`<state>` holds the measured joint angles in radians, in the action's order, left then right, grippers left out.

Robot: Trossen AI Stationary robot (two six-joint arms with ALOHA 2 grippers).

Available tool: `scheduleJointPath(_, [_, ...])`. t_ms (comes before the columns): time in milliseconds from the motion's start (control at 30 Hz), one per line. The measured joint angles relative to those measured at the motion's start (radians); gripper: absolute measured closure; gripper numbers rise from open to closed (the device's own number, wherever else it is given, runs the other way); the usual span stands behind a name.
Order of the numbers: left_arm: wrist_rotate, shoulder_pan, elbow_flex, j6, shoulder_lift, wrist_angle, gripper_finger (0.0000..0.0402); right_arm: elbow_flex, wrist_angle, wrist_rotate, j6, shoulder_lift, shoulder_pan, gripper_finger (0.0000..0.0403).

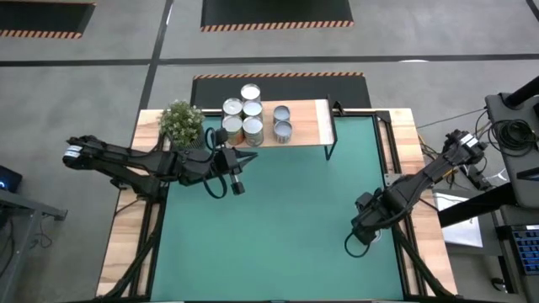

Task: Pick and place cans onto a shelf
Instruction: Put the big canned mixed fruit on the shelf

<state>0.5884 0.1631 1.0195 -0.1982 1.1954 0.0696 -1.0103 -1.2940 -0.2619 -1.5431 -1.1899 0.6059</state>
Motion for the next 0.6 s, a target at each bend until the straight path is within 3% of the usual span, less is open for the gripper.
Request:
scheduleJointPath(133, [0.0, 0.0, 0.0, 0.0, 0.0, 0.0, 0.0401, 0.0, 0.008, 0.025, 0.021, -0.027, 0.014, 0.0037])
scheduleJointPath(600, [0.0, 0.0, -0.001, 0.001, 0.0, 0.001, 0.0402, 0.013, 0.054, 0.079, 0.025, -0.088, 0.031, 0.0033])
